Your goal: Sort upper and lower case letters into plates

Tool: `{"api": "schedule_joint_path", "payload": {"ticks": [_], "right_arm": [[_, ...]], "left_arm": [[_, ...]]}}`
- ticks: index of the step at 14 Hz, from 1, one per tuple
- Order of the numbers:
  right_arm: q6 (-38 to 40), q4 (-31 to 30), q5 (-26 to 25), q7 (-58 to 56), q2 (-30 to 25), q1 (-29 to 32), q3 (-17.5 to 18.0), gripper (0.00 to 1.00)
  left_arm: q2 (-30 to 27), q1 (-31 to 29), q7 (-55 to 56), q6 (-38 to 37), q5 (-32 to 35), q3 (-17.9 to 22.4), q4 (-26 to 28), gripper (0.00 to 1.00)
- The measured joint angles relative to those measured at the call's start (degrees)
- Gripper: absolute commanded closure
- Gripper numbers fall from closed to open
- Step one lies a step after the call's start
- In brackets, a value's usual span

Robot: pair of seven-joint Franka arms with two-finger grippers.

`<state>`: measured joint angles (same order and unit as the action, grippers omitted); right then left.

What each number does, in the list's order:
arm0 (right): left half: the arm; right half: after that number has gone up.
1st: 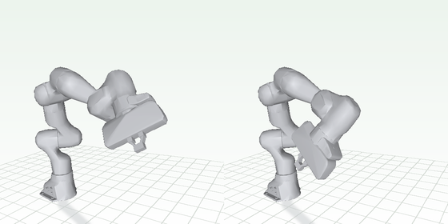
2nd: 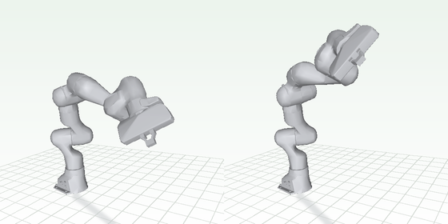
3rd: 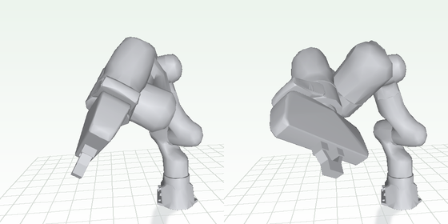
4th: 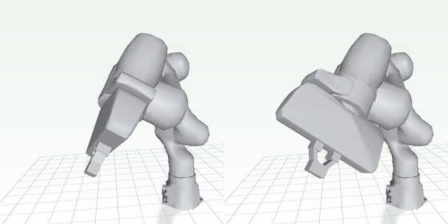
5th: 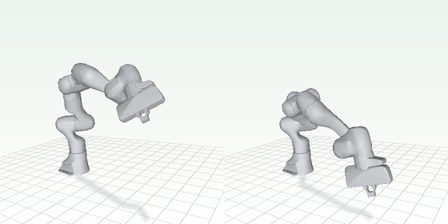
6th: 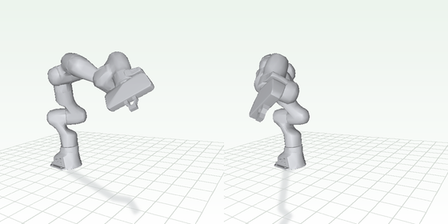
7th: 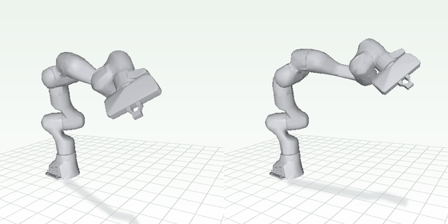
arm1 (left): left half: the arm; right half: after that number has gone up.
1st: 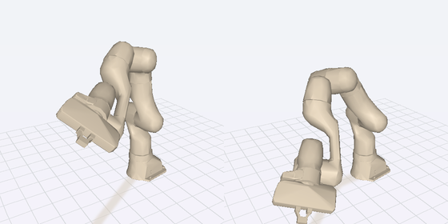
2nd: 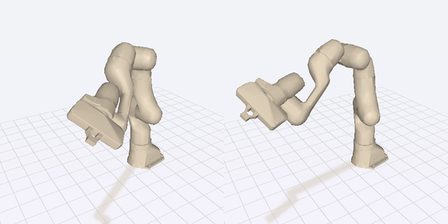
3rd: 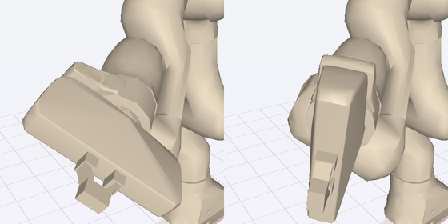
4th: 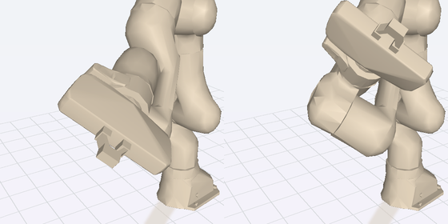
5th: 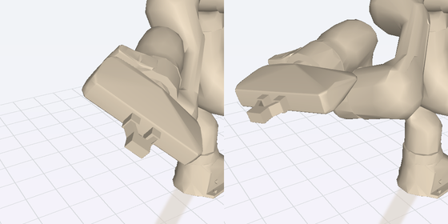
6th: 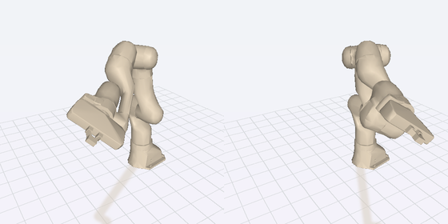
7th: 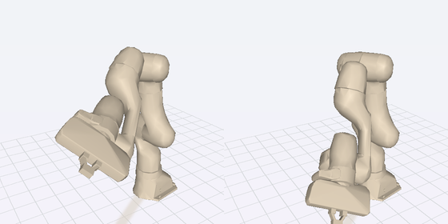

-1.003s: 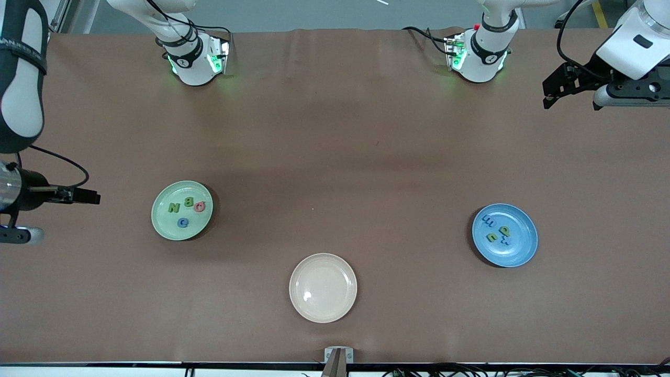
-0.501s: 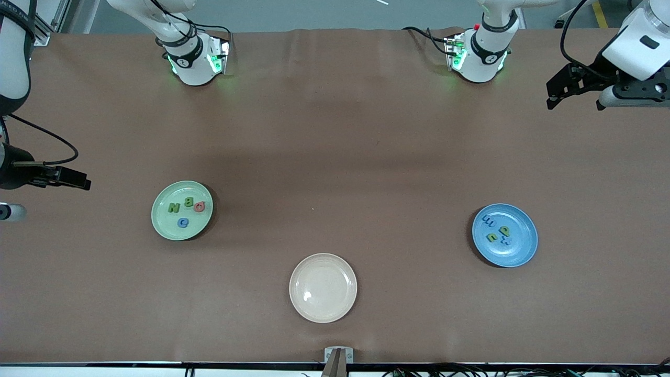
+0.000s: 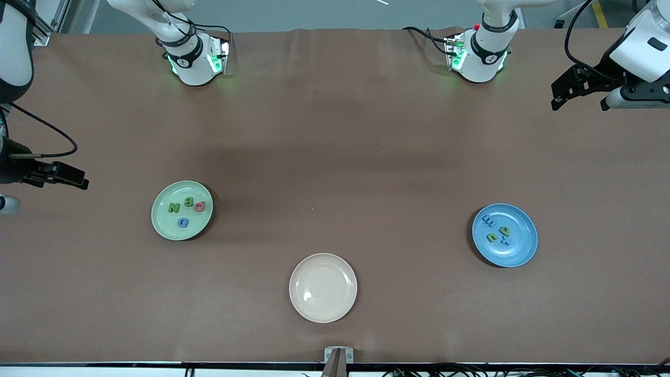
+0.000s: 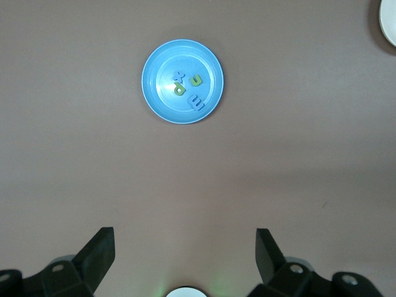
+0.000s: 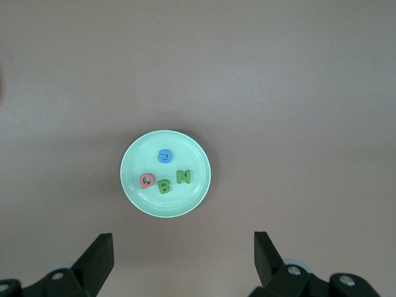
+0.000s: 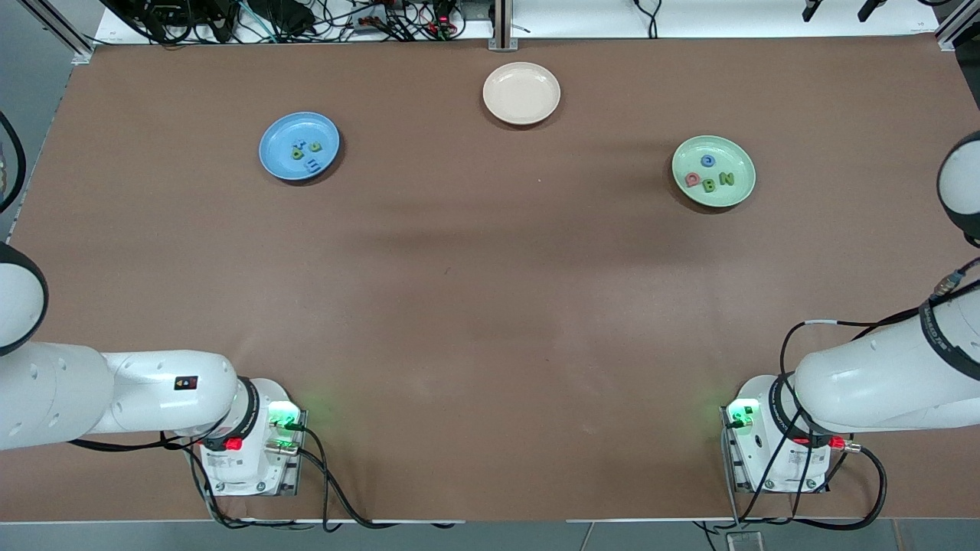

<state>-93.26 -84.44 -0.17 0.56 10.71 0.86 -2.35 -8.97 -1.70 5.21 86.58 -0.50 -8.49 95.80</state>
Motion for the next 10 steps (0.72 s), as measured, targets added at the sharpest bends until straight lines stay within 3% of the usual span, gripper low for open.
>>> {"api": "schedule_joint_path", "payload": {"ticks": [3,10], "right_arm": [[-1.11,-3.30,0.00,0.00,-2.26,0.04,-0.03,0.00],[0.65,-3.74,0.00,0.00,-6.13,0.06,-0.05,0.00]], "left_arm": [[0.00,0.00,0.03,0.00,0.00,0.00,0.01,0.00],[0.09,0.00,0.02,0.22,0.00,0.00,-0.26,0.00]]}}
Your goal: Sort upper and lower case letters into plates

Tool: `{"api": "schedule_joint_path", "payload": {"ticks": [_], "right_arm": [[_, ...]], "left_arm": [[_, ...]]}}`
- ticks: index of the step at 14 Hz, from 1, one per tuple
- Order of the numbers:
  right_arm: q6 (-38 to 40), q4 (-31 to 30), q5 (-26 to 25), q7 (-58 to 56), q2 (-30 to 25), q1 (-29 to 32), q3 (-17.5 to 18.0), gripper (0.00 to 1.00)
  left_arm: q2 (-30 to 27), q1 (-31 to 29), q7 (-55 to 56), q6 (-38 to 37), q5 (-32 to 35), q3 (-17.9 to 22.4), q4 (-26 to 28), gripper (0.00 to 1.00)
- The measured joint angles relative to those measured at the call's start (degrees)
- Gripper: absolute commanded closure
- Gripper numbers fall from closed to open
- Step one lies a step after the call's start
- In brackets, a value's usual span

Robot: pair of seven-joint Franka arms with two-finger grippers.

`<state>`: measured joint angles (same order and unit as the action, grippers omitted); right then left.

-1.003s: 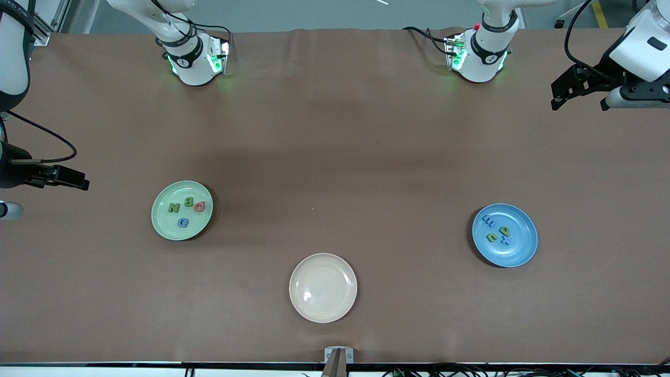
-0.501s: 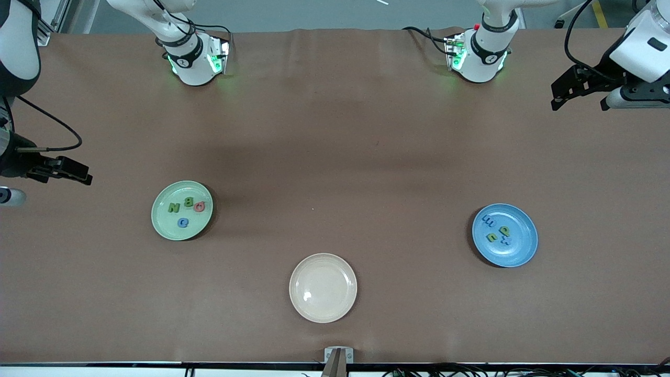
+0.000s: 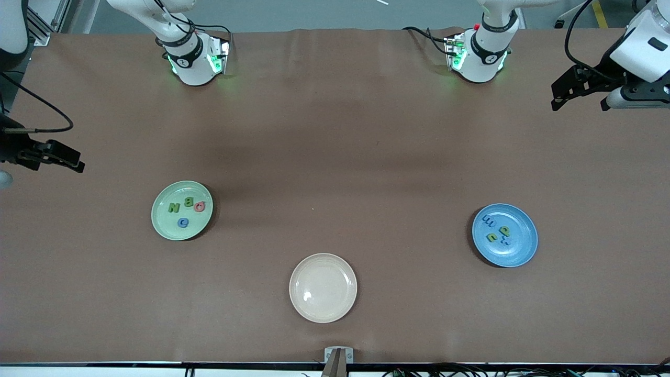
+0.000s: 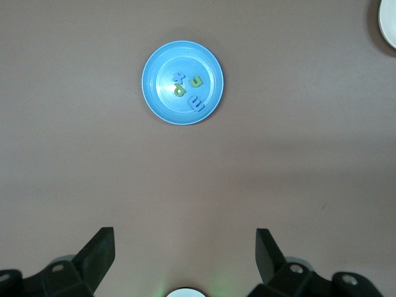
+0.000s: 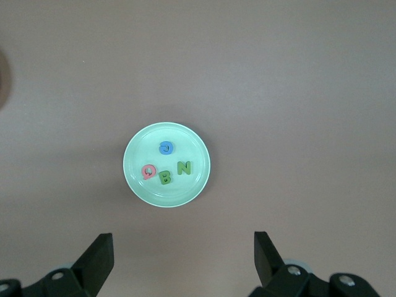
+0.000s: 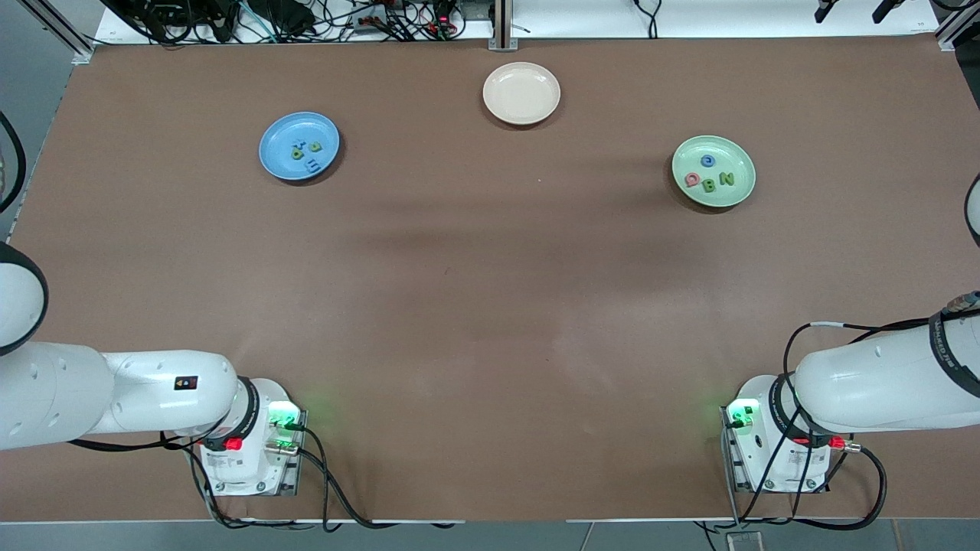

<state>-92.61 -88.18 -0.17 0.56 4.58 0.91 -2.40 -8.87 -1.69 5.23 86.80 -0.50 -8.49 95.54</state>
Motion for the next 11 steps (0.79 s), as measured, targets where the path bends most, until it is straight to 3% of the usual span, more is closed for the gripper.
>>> {"api": "schedule_joint_path", "payload": {"ticks": [11], "right_arm": [[0.50,-0.93,0.00,-0.01,-0.94,2.26,2.89,0.00]], "left_arm": [[0.89,-0.07,0.00,0.06,0.00,0.04,-2.07,0.00]]}}
